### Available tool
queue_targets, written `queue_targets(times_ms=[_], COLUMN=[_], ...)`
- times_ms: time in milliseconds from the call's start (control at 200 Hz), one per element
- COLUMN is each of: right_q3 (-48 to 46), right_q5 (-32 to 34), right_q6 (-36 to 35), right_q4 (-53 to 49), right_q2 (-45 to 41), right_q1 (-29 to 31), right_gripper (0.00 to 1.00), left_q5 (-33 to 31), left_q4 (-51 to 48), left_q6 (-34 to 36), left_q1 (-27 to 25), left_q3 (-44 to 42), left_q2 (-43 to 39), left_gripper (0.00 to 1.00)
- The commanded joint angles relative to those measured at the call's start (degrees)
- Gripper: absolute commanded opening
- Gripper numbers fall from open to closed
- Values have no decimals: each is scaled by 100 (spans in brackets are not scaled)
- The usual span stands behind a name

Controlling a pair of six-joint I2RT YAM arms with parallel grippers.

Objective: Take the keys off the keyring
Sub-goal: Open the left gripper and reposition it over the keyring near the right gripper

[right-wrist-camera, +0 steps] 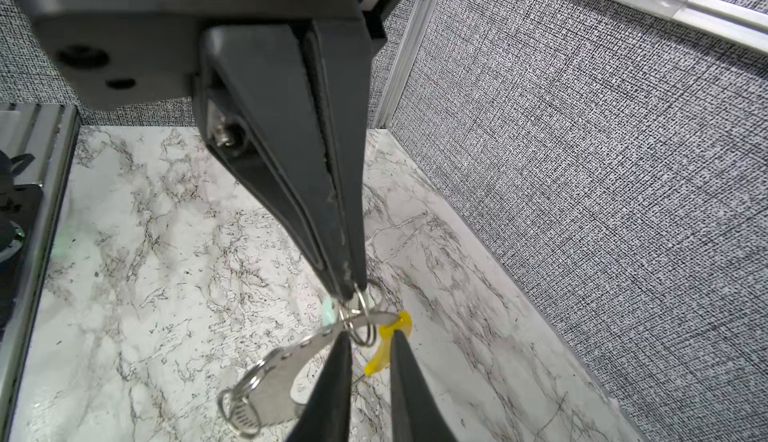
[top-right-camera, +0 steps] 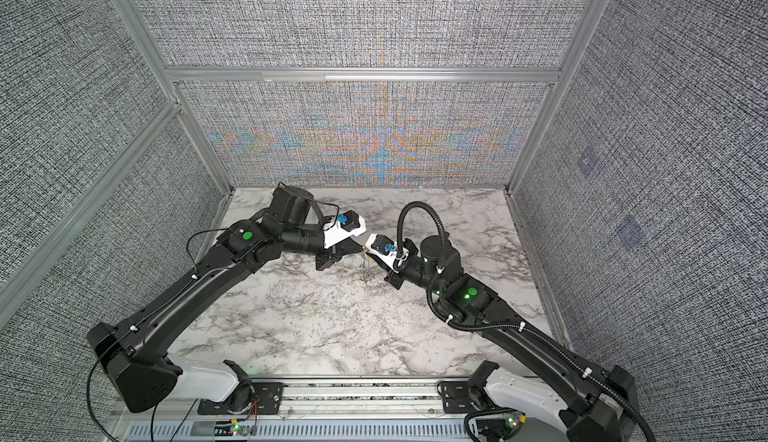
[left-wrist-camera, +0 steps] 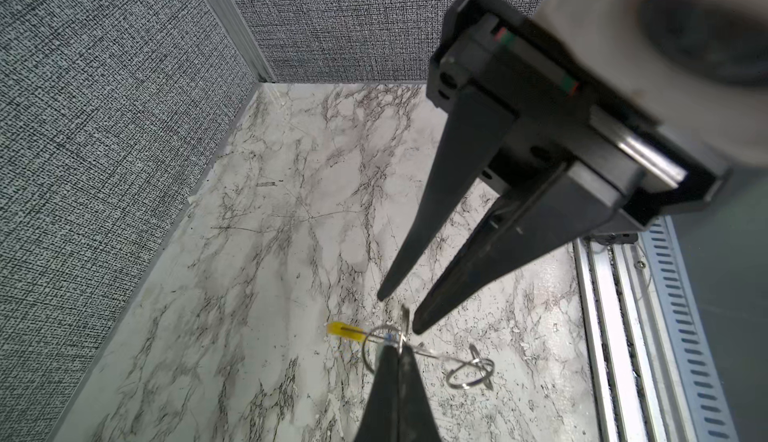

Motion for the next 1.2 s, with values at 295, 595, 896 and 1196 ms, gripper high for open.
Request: queue_targets(times_ms=[295, 595, 896, 1196], right_q3=[61, 111, 106, -180], right_q5=[-401, -756, -1243, -1575], right_q6=[405, 360, 406, 653], right_q4=[129, -179, -199, 496], right_q2=[67, 32, 63, 32], right_q1=[2, -61, -203, -341], right_gripper=[10, 0, 0, 0], left_q5=[47, 121, 197, 206], left_q4=[-68, -91, 123, 1169], left_q6=[229, 407, 497, -47], left_q1=[-42, -49, -47, 378], left_q3=[-33, -156, -318, -1134], left_q2=[-57, -156, -320, -930], left_gripper=[0, 0, 6, 38])
